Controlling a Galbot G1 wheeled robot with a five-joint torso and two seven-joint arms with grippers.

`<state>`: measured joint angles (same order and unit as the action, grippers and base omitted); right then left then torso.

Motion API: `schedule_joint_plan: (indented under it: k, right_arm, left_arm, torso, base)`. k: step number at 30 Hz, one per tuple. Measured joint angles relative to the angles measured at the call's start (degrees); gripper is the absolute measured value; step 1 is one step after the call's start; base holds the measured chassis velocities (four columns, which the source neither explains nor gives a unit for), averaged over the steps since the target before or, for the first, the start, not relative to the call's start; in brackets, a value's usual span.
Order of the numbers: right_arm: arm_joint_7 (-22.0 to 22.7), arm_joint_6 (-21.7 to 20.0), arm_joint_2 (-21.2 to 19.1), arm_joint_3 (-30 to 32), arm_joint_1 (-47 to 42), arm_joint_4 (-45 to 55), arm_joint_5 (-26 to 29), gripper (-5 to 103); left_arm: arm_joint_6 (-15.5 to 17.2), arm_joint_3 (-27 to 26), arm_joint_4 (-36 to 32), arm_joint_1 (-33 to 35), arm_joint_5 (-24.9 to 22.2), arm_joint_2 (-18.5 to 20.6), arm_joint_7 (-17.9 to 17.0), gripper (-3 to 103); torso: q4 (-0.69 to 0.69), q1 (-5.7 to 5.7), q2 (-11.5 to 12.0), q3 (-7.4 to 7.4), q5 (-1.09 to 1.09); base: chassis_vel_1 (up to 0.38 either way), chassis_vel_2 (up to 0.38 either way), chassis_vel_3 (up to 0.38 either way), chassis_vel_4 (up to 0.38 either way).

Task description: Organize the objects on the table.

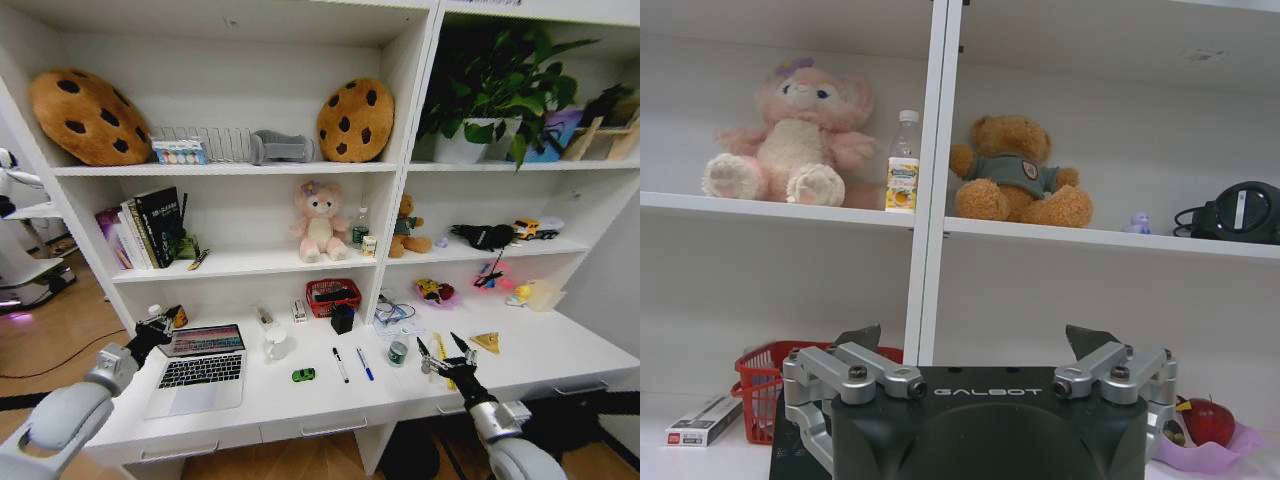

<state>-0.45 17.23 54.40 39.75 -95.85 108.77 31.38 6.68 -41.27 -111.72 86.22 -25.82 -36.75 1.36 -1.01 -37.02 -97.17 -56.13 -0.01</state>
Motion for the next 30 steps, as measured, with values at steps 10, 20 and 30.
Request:
schedule_joint_plan:
  k: [10, 20, 30]
  right_arm:
    - [0.1, 0.0, 0.5, -0.6, 0.4, -0.3, -0.2, 100]
    - [0.1, 0.2, 0.1, -2.1, 1.5, -1.2, -0.1, 100]
    - [0.3, 0.1, -0.3, -5.4, 4.1, -1.5, -0.1, 100]
  left_arm:
    - [2.0, 10.4, 3.8, -7.6, -2.1, 1.9, -0.6, 0]
    - [2.2, 10.4, 6.9, -8.5, -3.1, 3.2, -0.6, 0]
    - [2.3, 12.2, 9.0, -9.5, -3.3, 5.0, -0.6, 0]
  torso:
    - [-0.02, 0.0, 0.0, 0.0, 0.0]
    - [0.0, 0.0, 0.0, 0.0, 0.01]
    - [0.0, 0.0, 0.0, 0.0, 0.01]
  base:
    - [0.0, 0.0, 0.0, 0.0]
    - [0.0, 0.0, 0.0, 0.0]
    - [0.0, 0.0, 0.0, 0.0]
